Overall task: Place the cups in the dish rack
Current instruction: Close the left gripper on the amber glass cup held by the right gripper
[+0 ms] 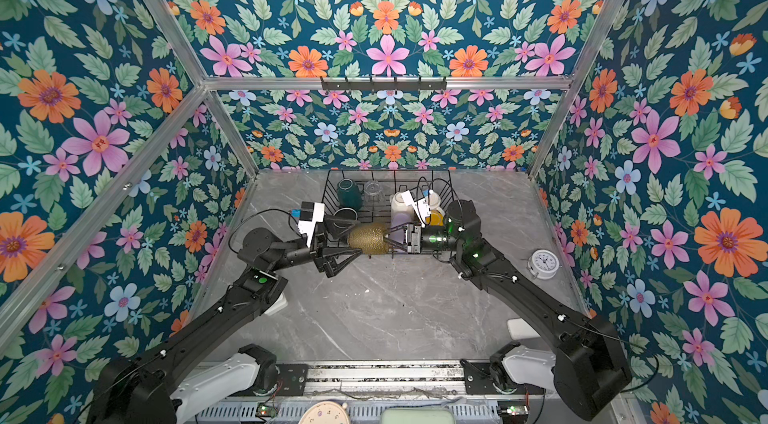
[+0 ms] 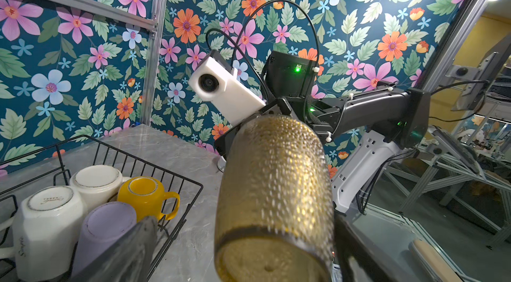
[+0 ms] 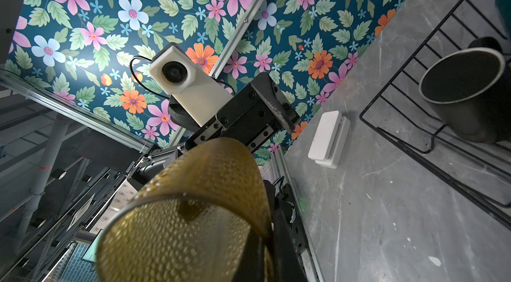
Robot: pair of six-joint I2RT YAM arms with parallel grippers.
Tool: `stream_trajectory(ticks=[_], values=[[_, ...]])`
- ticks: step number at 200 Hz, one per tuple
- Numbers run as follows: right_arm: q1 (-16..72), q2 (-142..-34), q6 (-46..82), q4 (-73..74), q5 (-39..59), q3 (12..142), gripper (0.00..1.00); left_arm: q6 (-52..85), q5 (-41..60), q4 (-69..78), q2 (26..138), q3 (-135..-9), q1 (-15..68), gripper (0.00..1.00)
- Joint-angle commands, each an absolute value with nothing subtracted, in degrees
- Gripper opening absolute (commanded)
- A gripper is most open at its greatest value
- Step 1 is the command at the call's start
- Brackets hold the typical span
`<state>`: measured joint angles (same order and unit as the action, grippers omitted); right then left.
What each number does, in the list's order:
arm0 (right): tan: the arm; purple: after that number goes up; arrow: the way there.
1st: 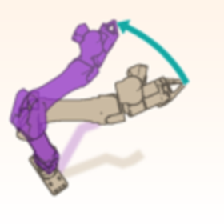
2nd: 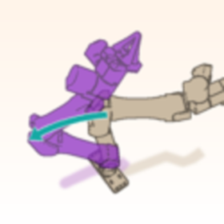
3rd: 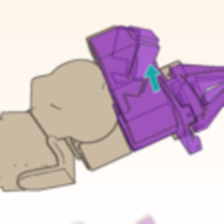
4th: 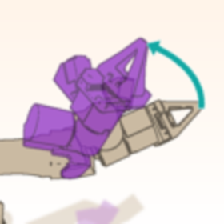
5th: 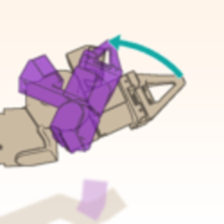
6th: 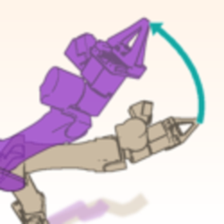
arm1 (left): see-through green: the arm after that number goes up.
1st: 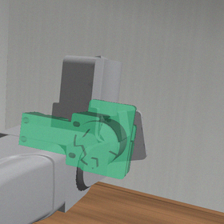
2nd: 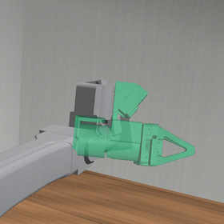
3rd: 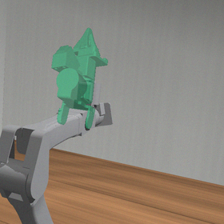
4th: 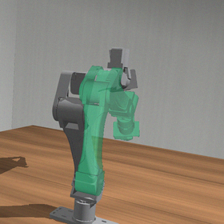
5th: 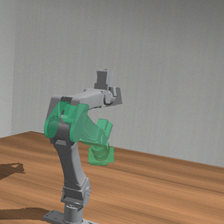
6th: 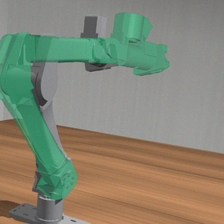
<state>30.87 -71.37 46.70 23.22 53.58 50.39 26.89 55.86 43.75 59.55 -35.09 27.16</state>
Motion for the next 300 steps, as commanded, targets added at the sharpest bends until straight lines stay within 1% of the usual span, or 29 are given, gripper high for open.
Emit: stream_trajectory(ticks=[1,62,117,127,161,172,195,218,234,251,255,267,293,298,300], values=[[31.47,-72.71,46.58,28.05,54.97,51.47,0.0,27.85,57.9,46.12,59.92,-35.59,27.2,1.0],[32.73,-75.91,47.37,30.44,55.5,52.74,0.0,29.35,60.38,47.98,61.46,-36.04,27.16,0.94],[33.29,-78.14,48.43,32.17,56.17,53.43,0.0,30.97,61.15,49.92,61.66,-36.08,27.16,0.86],[33.34,-78.43,48.79,32.49,56.15,53.54,0.0,31.41,61.42,50.08,61.61,-36.34,27.16,0.83],[33.45,-78.53,48.7,32.94,55.75,53.65,0.0,31.82,62.03,50.78,61.79,-36.29,27.16,0.67],[33.5,-78.92,49.18,33.14,55.79,53.95,0.0,32.15,62.18,50.81,61.9,-36.39,27.16,0.6],[33.52,-79.33,49.32,33.36,56.05,54.2,0.0,32.83,62.31,52.32,62.04,-36.08,27.16,0.42],[33.54,-79.78,49.6,33.0,55.53,54.48,0.0,33.15,62.18,52.46,62.09,-36.3,27.2,0.29],[33.49,-79.83,49.53,32.59,55.38,54.49,0.0,33.22,62.13,52.65,61.98,-36.3,27.16,0.17],[33.57,-79.77,49.05,31.38,54.55,54.66,0.0,33.13,62.23,52.65,61.8,-36.47,27.16,0.09],[33.5,-79.72,49.04,31.16,54.41,54.77,0.02,33.13,62.28,52.57,61.72,-36.47,27.16,0.07],[33.52,-79.36,48.51,30.08,54.07,54.99,0.11,33.13,61.84,52.51,61.42,-36.47,27.16,0.0],[33.37,-76.59,44.17,23.67,50.02,55.01,0.27,31.27,60.65,49.71,60.44,-36.8,27.16,0.0],[33.35,-75.92,43.21,21.82,49.09,55.16,0.31,30.63,60.3,48.67,60.23,-37.03,27.16,0.0],[33.3,-75.41,42.52,20.7,48.75,55.26,0.37,30.4,60.23,48.31,60.1,-37.12,27.16,0.0]])
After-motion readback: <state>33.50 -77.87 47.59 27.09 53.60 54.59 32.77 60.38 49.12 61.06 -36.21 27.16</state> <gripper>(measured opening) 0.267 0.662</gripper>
